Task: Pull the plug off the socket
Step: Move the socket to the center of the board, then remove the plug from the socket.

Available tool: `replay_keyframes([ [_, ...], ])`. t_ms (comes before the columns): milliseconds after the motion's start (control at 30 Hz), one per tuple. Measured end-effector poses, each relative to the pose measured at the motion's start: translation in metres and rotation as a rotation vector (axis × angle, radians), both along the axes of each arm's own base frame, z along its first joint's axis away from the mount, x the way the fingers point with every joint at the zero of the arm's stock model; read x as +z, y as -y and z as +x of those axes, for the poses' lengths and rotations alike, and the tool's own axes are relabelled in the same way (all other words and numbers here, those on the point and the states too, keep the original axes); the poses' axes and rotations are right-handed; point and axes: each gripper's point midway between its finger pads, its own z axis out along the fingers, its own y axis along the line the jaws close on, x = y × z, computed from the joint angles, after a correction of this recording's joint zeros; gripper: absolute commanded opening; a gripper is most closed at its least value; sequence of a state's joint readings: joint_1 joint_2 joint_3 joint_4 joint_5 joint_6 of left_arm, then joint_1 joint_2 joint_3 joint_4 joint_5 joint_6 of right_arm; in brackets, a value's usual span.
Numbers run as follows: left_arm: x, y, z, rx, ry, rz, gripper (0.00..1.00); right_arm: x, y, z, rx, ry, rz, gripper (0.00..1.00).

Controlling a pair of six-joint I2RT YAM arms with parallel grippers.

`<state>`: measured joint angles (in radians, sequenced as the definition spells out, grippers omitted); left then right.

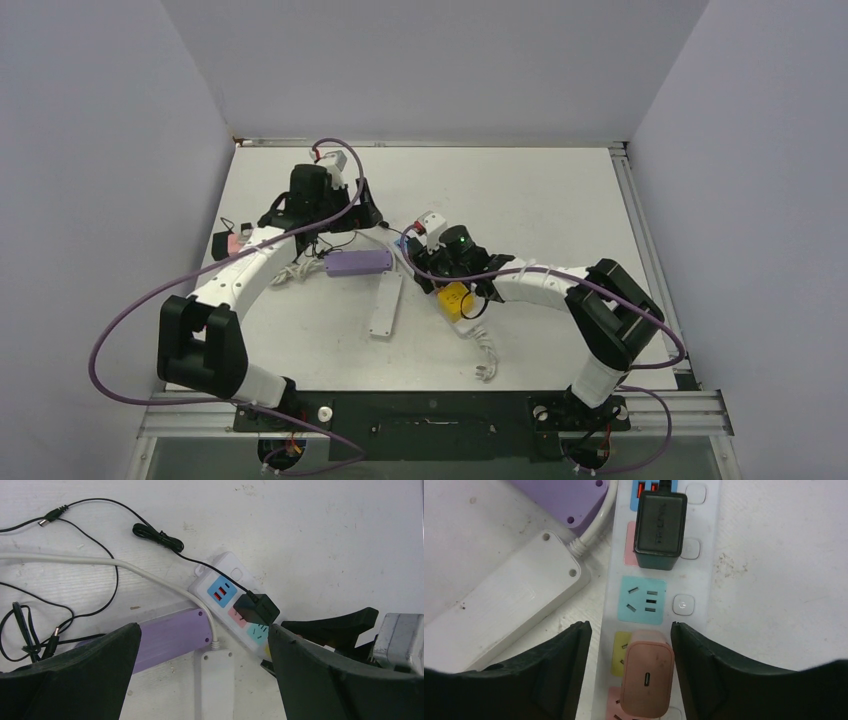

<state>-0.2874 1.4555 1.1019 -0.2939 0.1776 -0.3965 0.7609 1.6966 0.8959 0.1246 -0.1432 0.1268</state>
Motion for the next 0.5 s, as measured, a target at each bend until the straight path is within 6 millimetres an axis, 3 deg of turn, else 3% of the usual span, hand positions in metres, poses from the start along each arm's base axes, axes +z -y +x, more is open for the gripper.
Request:
replay_keyframes([
  [167, -0.007, 0.008, 0.001, -0.006, -0.039, -0.050, 0.96, 0.014, -0.009, 0.007, 0.003, 0.024, 0.025, 0.79],
  [500, -0.040, 0.021, 0.005, 0.002, -0.162, -0.138, 0.97, 0.049, -0.036, 0.036, 0.002, 0.100, 0.085, 0.73],
])
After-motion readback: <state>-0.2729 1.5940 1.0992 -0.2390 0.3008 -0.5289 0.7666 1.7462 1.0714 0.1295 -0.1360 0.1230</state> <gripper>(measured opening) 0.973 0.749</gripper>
